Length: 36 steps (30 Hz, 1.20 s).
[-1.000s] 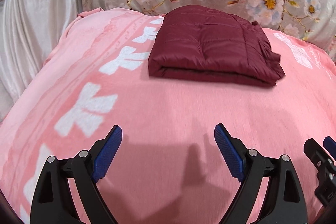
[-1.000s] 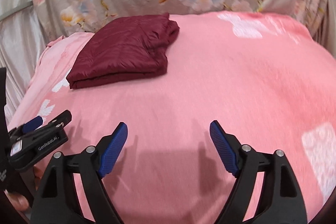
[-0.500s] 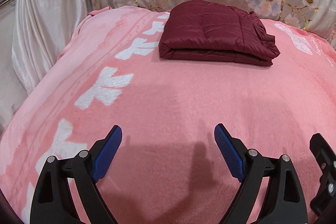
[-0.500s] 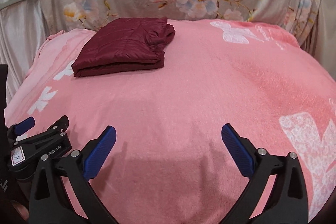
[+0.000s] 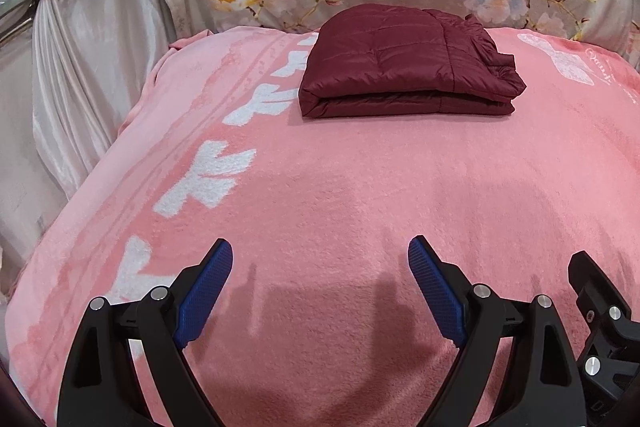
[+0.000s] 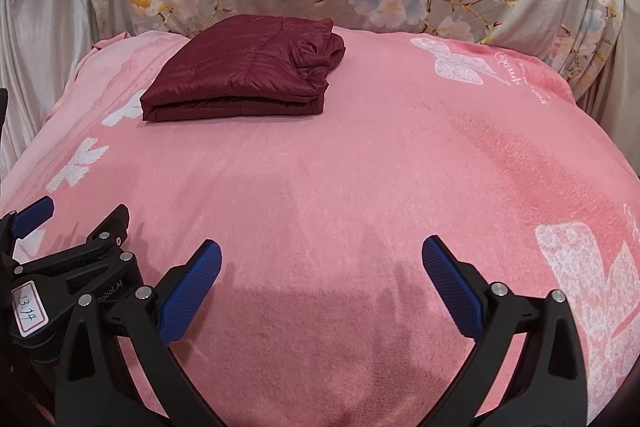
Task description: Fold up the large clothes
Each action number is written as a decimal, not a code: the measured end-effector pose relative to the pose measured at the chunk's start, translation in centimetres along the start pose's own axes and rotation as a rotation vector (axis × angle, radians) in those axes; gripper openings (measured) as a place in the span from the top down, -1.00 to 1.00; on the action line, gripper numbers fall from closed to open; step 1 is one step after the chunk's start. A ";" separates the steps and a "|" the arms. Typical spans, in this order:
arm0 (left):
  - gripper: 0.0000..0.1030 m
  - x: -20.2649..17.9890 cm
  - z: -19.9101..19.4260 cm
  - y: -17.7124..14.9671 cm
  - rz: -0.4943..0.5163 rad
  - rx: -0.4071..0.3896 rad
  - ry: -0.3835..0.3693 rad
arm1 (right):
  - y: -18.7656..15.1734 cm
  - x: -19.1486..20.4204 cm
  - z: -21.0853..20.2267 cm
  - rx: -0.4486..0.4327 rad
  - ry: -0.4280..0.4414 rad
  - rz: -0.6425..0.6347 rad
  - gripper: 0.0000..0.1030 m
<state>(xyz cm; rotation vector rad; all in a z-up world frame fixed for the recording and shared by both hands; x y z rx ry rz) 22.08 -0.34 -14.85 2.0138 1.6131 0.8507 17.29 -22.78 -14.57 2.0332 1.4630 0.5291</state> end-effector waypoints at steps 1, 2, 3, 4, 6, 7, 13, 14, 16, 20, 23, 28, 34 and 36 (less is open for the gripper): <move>-0.69 0.0 0.0 0.0 0.000 0.000 -0.001 | 0.0 0.0 0.0 0.001 0.001 0.000 -0.90; -0.69 -0.1 0.0 0.0 0.000 0.001 0.003 | 0.0 0.0 0.0 -0.001 -0.002 0.000 -0.90; -0.69 -0.1 0.0 0.0 -0.001 -0.001 0.004 | 0.0 0.0 0.0 -0.002 0.000 0.001 -0.90; -0.69 0.0 -0.1 0.0 -0.001 -0.003 0.003 | 0.0 -0.1 0.0 -0.001 0.002 0.000 -0.90; -0.69 -0.1 -0.1 0.0 0.000 -0.006 0.003 | 0.0 -0.1 0.1 0.003 -0.002 0.002 -0.90; -0.69 -0.1 -0.1 0.0 0.000 -0.008 0.003 | 0.0 -0.1 0.0 0.002 -0.002 0.002 -0.90; -0.69 -0.1 -0.3 0.0 -0.006 -0.022 -0.002 | 0.1 -0.1 0.0 -0.002 -0.004 0.002 -0.90; -0.69 -0.1 -0.4 0.0 -0.007 -0.024 -0.001 | 0.1 -0.2 0.0 -0.003 -0.005 0.001 -0.90; -0.69 0.0 -0.4 0.0 -0.008 -0.025 0.003 | 0.1 -0.1 -0.1 -0.003 -0.007 0.001 -0.90; -0.69 0.0 -0.4 0.0 -0.007 -0.023 0.008 | 0.1 -0.2 -0.1 -0.002 -0.013 0.000 -0.90; -0.69 0.0 -0.4 0.0 -0.007 -0.023 0.006 | 0.1 -0.2 -0.3 -0.005 -0.016 -0.001 -0.90; -0.69 -0.1 -0.4 0.0 -0.008 -0.024 0.005 | 0.1 -0.3 -0.4 -0.010 -0.022 -0.002 -0.90; -0.69 -0.1 -0.3 0.0 -0.007 -0.022 0.005 | 0.1 -0.3 -0.4 -0.010 -0.024 -0.003 -0.90; -0.69 -0.1 -0.4 0.0 -0.008 -0.023 0.005 | 0.1 -0.3 -0.4 -0.010 -0.022 -0.003 -0.90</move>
Point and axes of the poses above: each gripper's, at about its wrist camera, not at the fingertips, and z roughly the way its jaws point, x to its left, y to its top, the point moved 7 cm from there along z, roughly the way its jaws point, and after that the axes turned 9 degrees about x, right-handed, at the moved point
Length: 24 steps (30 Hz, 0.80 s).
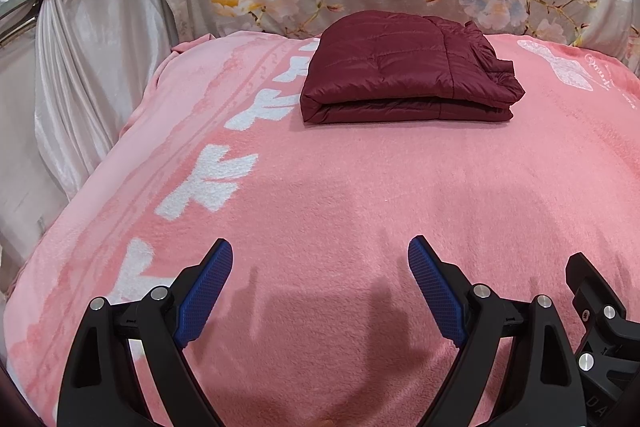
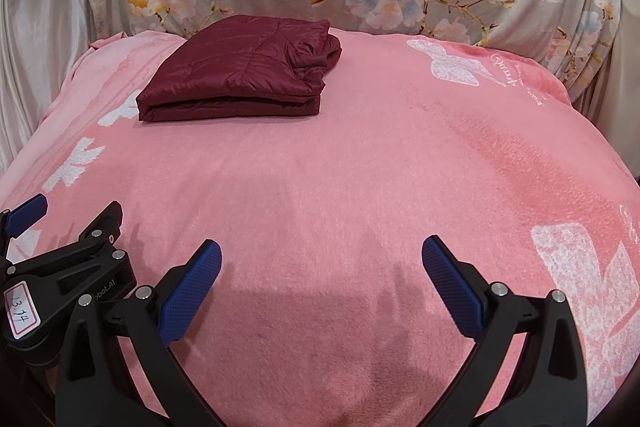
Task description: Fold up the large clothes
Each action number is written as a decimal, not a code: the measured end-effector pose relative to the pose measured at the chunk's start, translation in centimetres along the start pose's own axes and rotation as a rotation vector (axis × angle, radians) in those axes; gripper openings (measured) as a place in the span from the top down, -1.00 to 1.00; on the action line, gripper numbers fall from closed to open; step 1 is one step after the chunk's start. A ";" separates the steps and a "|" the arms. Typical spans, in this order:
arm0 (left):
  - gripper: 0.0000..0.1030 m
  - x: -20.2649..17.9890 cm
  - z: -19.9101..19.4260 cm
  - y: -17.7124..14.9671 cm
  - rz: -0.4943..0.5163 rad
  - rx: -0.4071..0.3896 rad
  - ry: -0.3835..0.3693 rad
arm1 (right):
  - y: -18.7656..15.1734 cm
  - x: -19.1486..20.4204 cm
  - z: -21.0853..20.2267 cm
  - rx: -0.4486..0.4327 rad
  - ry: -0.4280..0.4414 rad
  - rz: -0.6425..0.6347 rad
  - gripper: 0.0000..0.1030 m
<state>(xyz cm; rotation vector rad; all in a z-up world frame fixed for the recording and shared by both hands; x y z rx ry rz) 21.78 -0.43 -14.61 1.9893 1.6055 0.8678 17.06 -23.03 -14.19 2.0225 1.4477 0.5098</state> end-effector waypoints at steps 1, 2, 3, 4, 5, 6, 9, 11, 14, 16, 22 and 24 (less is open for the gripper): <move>-0.69 0.0 0.0 0.0 0.000 0.000 0.001 | 0.0 0.0 0.0 -0.001 -0.001 0.000 -0.90; -0.69 0.0 0.0 0.0 0.000 0.000 0.001 | 0.0 0.0 0.0 -0.001 -0.001 -0.001 -0.90; -0.69 0.0 0.0 0.0 0.000 0.000 0.001 | 0.0 0.0 0.0 -0.001 -0.003 -0.001 -0.90; -0.69 0.0 0.0 0.0 0.000 0.001 0.001 | 0.0 -0.1 0.0 -0.001 -0.004 -0.001 -0.90; -0.69 0.0 0.0 0.0 0.000 0.001 0.001 | 0.0 -0.1 0.0 -0.001 -0.002 -0.001 -0.90; -0.69 -0.1 0.0 0.0 -0.001 0.001 0.001 | 0.0 -0.1 0.0 -0.001 -0.001 -0.001 -0.90; -0.69 0.0 0.0 0.0 -0.001 0.000 0.001 | 0.0 -0.1 -0.1 -0.001 -0.001 0.000 -0.90; -0.69 0.0 0.0 0.0 -0.001 0.001 0.001 | 0.0 0.0 0.0 -0.001 -0.002 -0.001 -0.90; -0.69 0.0 0.0 0.0 -0.002 0.003 -0.007 | 0.0 -0.1 -0.1 -0.001 -0.003 -0.002 -0.90; -0.69 0.0 0.0 0.0 -0.002 0.003 -0.005 | 0.0 0.0 -0.1 -0.001 -0.004 -0.001 -0.90; -0.64 -0.1 -0.1 -0.1 -0.001 -0.006 0.007 | 0.0 -0.2 -0.2 -0.002 -0.009 -0.003 -0.90; -0.60 -0.2 -0.1 -0.1 0.002 -0.005 0.002 | 0.0 -0.1 -0.2 -0.002 -0.006 -0.002 -0.90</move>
Point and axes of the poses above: each gripper's, at about its wrist camera, not at the fingertips, and z roughly the way its jaws point, x to its left, y to its top, the point moved 7 cm from there along z, roughly the way its jaws point, and after that the axes turned 9 degrees about x, right-handed, at the moved point
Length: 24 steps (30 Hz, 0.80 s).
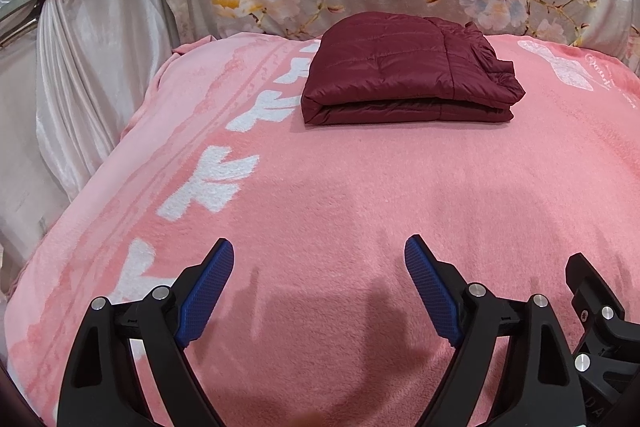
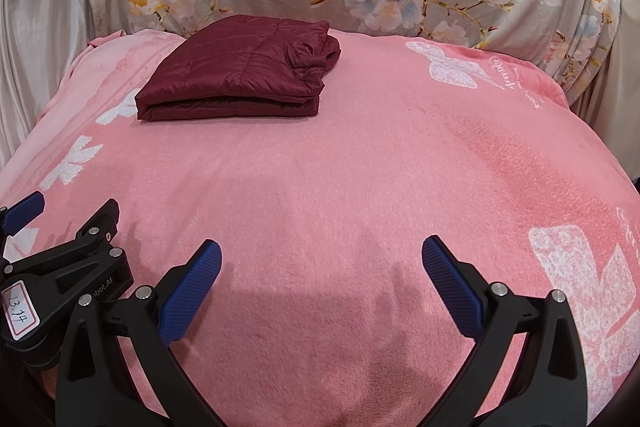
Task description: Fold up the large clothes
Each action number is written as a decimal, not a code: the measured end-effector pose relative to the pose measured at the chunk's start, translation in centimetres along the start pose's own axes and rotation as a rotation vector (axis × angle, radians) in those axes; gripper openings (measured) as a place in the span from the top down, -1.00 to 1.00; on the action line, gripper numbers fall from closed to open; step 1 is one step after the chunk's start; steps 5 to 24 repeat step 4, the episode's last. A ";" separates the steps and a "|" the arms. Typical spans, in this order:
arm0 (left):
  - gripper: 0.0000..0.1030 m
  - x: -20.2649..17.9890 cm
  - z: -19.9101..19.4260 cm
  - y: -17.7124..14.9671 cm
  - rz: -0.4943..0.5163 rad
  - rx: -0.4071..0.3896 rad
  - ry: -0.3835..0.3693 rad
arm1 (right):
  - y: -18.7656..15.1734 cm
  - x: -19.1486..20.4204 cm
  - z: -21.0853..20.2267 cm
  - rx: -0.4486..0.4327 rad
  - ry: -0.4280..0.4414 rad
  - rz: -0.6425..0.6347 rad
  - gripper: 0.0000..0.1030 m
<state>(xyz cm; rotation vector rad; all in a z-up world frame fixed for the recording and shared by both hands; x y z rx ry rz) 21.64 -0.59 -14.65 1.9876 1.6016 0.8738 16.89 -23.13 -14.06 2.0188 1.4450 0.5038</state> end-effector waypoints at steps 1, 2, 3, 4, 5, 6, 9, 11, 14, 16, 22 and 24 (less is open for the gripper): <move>-0.60 0.1 0.0 0.0 0.001 0.000 -0.003 | 0.0 0.0 0.0 -0.001 -0.001 0.000 -0.90; -0.59 0.1 0.0 0.1 0.000 -0.002 -0.002 | 0.0 0.0 0.0 -0.001 -0.001 0.000 -0.90; -0.59 0.1 -0.1 0.1 0.000 -0.004 -0.001 | 0.0 -0.1 0.0 -0.001 -0.001 -0.001 -0.90; -0.59 0.2 -0.1 0.1 0.000 -0.005 0.003 | 0.0 -0.1 0.0 0.000 -0.003 -0.001 -0.90; -0.59 0.2 -0.1 0.1 0.000 -0.005 0.003 | 0.0 -0.1 0.0 0.000 -0.003 -0.001 -0.90; -0.59 0.2 -0.1 0.1 0.000 -0.005 0.003 | 0.0 -0.1 0.0 0.000 -0.003 -0.001 -0.90; -0.59 0.2 -0.1 0.1 0.000 -0.005 0.003 | 0.0 -0.1 0.0 0.000 -0.003 -0.001 -0.90; -0.59 0.2 -0.1 0.1 0.000 -0.005 0.003 | 0.0 -0.1 0.0 0.000 -0.003 -0.001 -0.90; -0.59 0.2 -0.1 0.1 0.000 -0.005 0.003 | 0.0 -0.1 0.0 0.000 -0.003 -0.001 -0.90; -0.59 0.2 -0.1 0.1 0.000 -0.005 0.003 | 0.0 -0.1 0.0 0.000 -0.003 -0.001 -0.90; -0.59 0.2 -0.1 0.1 0.000 -0.005 0.003 | 0.0 -0.1 0.0 0.000 -0.003 -0.001 -0.90; -0.59 0.2 -0.1 0.1 0.000 -0.005 0.003 | 0.0 -0.1 0.0 0.000 -0.003 -0.001 -0.90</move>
Point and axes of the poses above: each gripper's, at about its wrist camera, not at the fingertips, and z roughly the way its jaws point, x to its left, y to its top, the point moved 7 cm from there along z, roughly the way its jaws point, and after that the axes turned 9 degrees about x, right-handed, at the moved point
